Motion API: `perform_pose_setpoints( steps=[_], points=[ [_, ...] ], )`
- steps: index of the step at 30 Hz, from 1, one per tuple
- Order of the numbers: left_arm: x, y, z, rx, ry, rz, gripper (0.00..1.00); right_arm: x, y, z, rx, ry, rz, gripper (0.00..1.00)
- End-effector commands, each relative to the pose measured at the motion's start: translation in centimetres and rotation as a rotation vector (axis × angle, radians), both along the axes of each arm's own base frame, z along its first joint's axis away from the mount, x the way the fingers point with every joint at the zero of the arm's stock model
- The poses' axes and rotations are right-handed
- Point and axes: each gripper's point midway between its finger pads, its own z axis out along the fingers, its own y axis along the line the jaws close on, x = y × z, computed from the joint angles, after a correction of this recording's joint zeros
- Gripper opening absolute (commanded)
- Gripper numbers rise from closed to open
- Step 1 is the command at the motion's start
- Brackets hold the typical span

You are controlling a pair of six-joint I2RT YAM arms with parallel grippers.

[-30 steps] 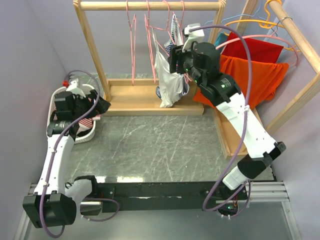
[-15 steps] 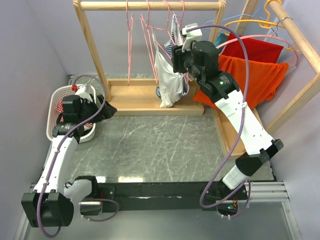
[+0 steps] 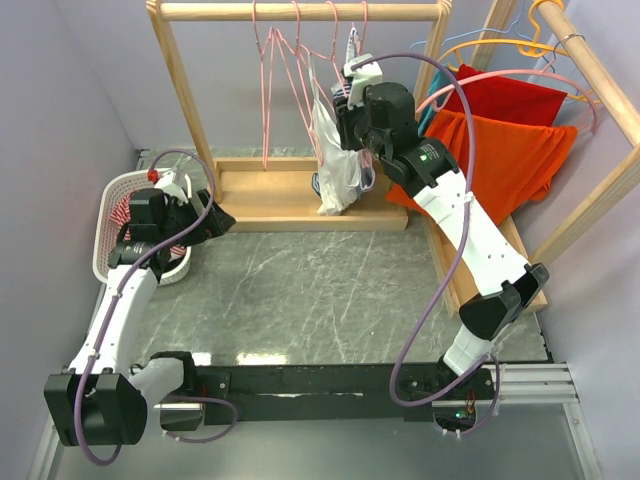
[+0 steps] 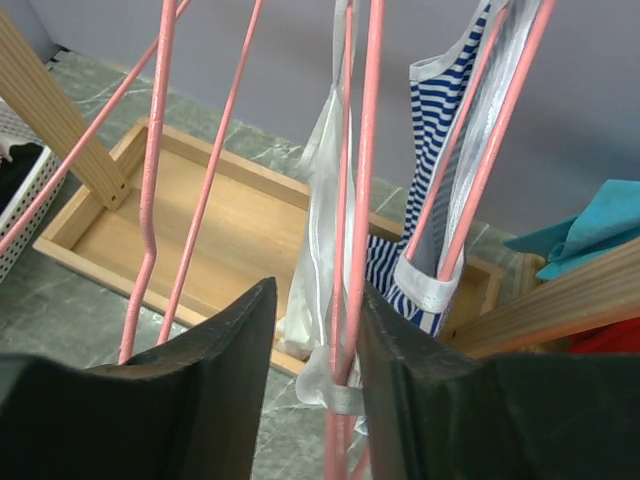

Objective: Remove the tank top from the hanger
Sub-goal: Pick up the hanger from the clothesline.

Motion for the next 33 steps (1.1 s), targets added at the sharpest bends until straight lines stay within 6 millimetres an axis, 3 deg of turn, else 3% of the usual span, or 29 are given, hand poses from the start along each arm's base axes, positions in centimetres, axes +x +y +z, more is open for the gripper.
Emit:
perform_pose_setpoints(
  steps=[1,6,11,18,24,33],
  points=[
    [0.8,-0.3,1.0,-0.008,-0.051,-0.015,0.99,-0.9,-0.4,3.1,0.043,-0.072,0.021,0.34],
    [0.9,-0.4,0.6,-0.009,-0.042,-0.016,0.99,-1.4,-0.6,3.8,0.054,-0.087,0.033,0.10],
    [0.8,-0.4,0.5,-0.011,-0.037,-0.015,0.99,-2.2,-0.9,5.3,0.085,-0.118,0.033,0.07],
    [1.0,-0.3,0.4,-0.009,-0.034,-0.007,0.99,-3.7,-1.6,9.3,0.163,-0.204,0.009,0.02],
    [1.0,-0.2,0.3,-0.010,-0.024,-0.002,0.99,-4.6,-1.9,11.5,0.235,-0.259,-0.021,0.00],
    [1.0,-0.1,0.4,-0.006,-0.023,0.005,1.00,-5.7,-1.7,10.8,0.268,-0.211,-0.015,0.00]
  ],
)
